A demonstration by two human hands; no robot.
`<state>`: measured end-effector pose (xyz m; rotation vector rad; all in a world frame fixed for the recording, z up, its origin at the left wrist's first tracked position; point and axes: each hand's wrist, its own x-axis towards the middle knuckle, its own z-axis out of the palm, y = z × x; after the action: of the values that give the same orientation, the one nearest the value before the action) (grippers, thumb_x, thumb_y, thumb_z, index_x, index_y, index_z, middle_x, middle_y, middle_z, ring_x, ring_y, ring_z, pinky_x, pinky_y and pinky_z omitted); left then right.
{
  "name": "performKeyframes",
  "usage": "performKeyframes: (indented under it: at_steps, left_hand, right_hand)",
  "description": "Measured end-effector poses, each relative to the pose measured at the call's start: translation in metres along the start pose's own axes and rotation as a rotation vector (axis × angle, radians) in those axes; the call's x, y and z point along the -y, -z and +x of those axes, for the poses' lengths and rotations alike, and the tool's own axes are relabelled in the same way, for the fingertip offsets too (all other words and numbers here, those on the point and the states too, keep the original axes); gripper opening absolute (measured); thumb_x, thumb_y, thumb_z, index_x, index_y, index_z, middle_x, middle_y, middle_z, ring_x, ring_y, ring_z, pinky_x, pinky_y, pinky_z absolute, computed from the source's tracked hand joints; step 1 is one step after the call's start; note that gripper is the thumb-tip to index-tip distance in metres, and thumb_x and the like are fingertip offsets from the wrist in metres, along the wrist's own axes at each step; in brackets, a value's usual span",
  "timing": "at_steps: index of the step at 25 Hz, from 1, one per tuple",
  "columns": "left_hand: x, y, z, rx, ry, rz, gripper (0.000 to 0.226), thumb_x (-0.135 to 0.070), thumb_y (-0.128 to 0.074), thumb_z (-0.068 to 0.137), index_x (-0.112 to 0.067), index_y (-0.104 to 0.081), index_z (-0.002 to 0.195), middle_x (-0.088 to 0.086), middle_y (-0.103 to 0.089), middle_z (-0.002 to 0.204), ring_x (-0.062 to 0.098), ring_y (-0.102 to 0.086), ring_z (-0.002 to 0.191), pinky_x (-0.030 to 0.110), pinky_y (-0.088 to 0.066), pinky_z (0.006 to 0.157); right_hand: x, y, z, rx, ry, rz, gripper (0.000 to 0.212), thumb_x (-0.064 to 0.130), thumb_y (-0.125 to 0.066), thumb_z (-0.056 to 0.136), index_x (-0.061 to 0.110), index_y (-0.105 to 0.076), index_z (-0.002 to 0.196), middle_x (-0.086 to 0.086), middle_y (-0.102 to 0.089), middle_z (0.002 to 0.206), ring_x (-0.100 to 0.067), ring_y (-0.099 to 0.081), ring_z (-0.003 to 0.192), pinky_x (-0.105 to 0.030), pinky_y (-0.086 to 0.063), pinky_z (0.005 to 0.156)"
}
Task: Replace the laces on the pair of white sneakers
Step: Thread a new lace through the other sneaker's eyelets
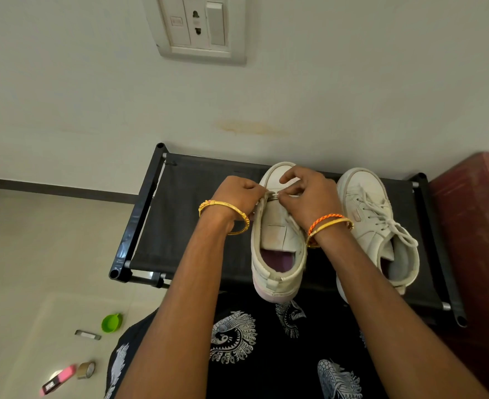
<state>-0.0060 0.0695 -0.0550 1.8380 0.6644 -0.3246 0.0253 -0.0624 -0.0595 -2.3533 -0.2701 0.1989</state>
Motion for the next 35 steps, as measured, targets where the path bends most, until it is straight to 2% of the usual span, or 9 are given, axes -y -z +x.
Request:
performKeyframes:
  at_steps: [6,11,17,19,22,27,29,32,35]
  left_hand:
    - [0.001,-0.001,0.002,0.004,-0.021,-0.008,0.018,-0.017,-0.054,0.094,-0.010,-0.070,0.097,0.008,-0.068,0.088,0.025,-0.067,0.084,0.038,-0.058,0.078]
    - [0.004,-0.003,0.005,0.030,0.024,-0.126,0.015,-0.010,-0.054,0.094,-0.006,-0.069,0.095,0.007,-0.064,0.080,0.015,-0.061,0.065,0.025,-0.058,0.063]
    - [0.008,-0.013,0.011,-0.011,0.002,-0.103,0.020,-0.018,-0.063,0.089,-0.005,-0.065,0.103,0.004,-0.062,0.072,0.012,-0.057,0.058,0.020,-0.054,0.056]
    - [0.008,-0.017,0.014,-0.045,0.004,-0.076,0.019,-0.019,-0.062,0.090,-0.006,-0.066,0.102,0.004,-0.062,0.073,0.013,-0.056,0.060,0.025,-0.053,0.061]
    - [0.005,-0.022,0.016,-0.086,-0.003,-0.005,0.016,-0.020,-0.054,0.094,-0.008,-0.064,0.091,0.009,-0.064,0.083,0.022,-0.060,0.078,0.038,-0.053,0.085]
    - [0.013,0.003,0.015,-0.359,0.097,-0.246,0.022,-0.018,-0.040,0.100,-0.006,-0.057,0.104,0.006,-0.054,0.071,0.013,-0.052,0.059,0.029,-0.048,0.066]
    - [0.028,0.028,0.018,-0.475,0.158,-0.339,0.026,-0.013,-0.039,0.099,0.001,-0.055,0.114,0.015,-0.061,0.085,0.023,-0.062,0.072,0.033,-0.051,0.068]
    - [0.057,0.063,0.019,-0.673,0.310,-0.298,0.035,-0.017,-0.040,0.098,0.005,-0.051,0.124,0.019,-0.058,0.123,0.033,-0.059,0.110,0.037,-0.048,0.092]
    - [0.072,0.073,0.005,-0.881,0.268,-0.200,0.032,-0.017,-0.044,0.098,0.003,-0.054,0.122,0.020,-0.053,0.125,0.033,-0.057,0.108,0.035,-0.045,0.089]
  right_hand:
    - [0.003,-0.009,-0.003,-0.038,-0.001,-0.022,0.024,0.019,-0.072,0.077,0.029,-0.051,0.085,0.011,-0.062,0.063,-0.023,-0.063,0.085,-0.045,-0.048,0.086]
    - [-0.002,-0.016,-0.003,-0.084,-0.026,0.009,0.023,0.016,-0.070,0.078,0.025,-0.050,0.084,0.012,-0.060,0.065,-0.025,-0.062,0.089,-0.045,-0.046,0.088]
    - [-0.007,-0.017,-0.002,-0.061,-0.017,0.031,0.032,0.013,-0.066,0.084,0.019,-0.060,0.115,-0.001,-0.071,0.081,-0.027,-0.060,0.098,-0.044,-0.041,0.097]
    - [-0.008,-0.017,-0.002,-0.054,-0.027,0.054,0.036,0.013,-0.065,0.085,0.020,-0.059,0.119,-0.001,-0.072,0.083,-0.026,-0.060,0.101,-0.042,-0.039,0.100]
    - [-0.010,-0.012,-0.001,-0.027,-0.045,0.082,0.039,0.015,-0.069,0.081,0.021,-0.059,0.119,0.004,-0.070,0.087,-0.025,-0.059,0.103,-0.044,-0.037,0.101]
    - [-0.019,0.009,-0.005,-0.032,-0.092,0.166,0.029,0.028,-0.077,0.073,0.025,-0.064,0.099,0.011,-0.061,0.094,-0.021,-0.056,0.104,-0.047,-0.045,0.094]
    - [-0.023,0.015,-0.010,-0.048,-0.113,0.174,0.021,0.030,-0.074,0.076,0.023,-0.065,0.094,0.005,-0.064,0.100,-0.016,-0.058,0.099,-0.040,-0.047,0.091]
    - [-0.024,0.024,-0.018,-0.016,-0.136,0.185,0.018,0.030,-0.070,0.080,0.021,-0.065,0.095,0.000,-0.062,0.100,-0.007,-0.054,0.085,-0.021,-0.045,0.073]
    - [-0.021,0.025,-0.028,0.061,-0.173,0.179,0.019,0.032,-0.068,0.082,0.022,-0.061,0.095,-0.001,-0.059,0.095,-0.009,-0.052,0.079,-0.017,-0.040,0.064]
